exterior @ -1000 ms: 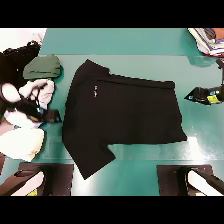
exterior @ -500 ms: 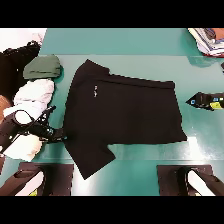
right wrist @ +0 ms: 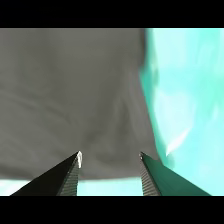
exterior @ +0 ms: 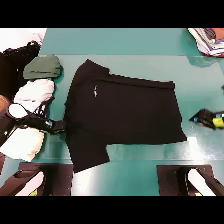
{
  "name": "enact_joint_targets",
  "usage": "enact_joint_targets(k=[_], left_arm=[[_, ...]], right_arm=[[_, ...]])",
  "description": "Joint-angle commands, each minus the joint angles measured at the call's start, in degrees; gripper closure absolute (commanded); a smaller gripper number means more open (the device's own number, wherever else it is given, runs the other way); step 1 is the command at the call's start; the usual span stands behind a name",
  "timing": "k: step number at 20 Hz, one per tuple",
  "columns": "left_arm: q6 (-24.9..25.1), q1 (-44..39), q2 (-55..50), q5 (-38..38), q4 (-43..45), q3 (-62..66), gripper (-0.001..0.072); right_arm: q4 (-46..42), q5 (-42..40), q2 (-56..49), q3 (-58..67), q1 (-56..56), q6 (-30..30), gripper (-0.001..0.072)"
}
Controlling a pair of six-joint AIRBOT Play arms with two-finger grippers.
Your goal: Fold the shirts.
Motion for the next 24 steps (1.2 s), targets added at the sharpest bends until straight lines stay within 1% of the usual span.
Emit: enact_joint_targets(k=[1,4,6,11,14,15,16,17,18,19,21,24], left_arm=[[0.61,0.02,0.04,-0.24,-0.70,3.65,0.0684],[0.98,0.02,0.04,-0.20,-0.68,3.74,0.0684],[1.01,0.02,0.04,-0.09,-0.68,3.74,0.0683],[1.03,0.02,0.04,0.24,-0.66,3.74,0.0684],[1.03,0.02,0.04,0.24,-0.63,3.74,0.0683],[1.03,0.02,0.04,0.24,-0.63,3.74,0.0683],[1.03,0.02,0.04,0.24,-0.63,3.74,0.0683],[1.05,0.02,0.04,0.24,-0.57,3.74,0.0684],[1.05,0.04,0.04,0.28,-0.46,3.80,0.0684],[1.09,0.04,0.04,0.24,-0.22,4.35,0.0684],[1.20,0.04,0.07,-0.42,-0.04,8.28,0.0684],[0.94,0.04,1.55,-2.38,-0.07,20.44,0.0684]], right_arm=[[0.22,1.20,0.04,-10.51,-5.29,0.02,0.0283],[0.24,-1.60,0.02,-15.87,-3.58,0.22,0.0283],[0.22,-4.07,0.02,-17.29,-1.14,1.66,0.0283],[0.17,-9.35,-0.48,-17.49,4.92,4.59,0.0284],[0.24,-10.03,-4.92,-17.49,7.89,4.61,0.0288],[0.24,-10.71,-6.51,-17.49,9.07,4.57,0.0397],[0.22,-11.69,-7.80,-17.49,10.64,4.55,0.0551],[0.20,-12.96,-8.52,-17.49,12.04,4.52,0.0591],[0.20,-14.03,-8.68,-17.46,13.38,4.52,0.0667],[0.22,-14.64,-8.13,-17.42,14.45,4.52,0.0695],[0.20,-14.01,-5.29,-15.45,15.85,4.52,0.0696],[0.31,-11.10,2.01,-5.66,16.50,4.55,0.0697]])
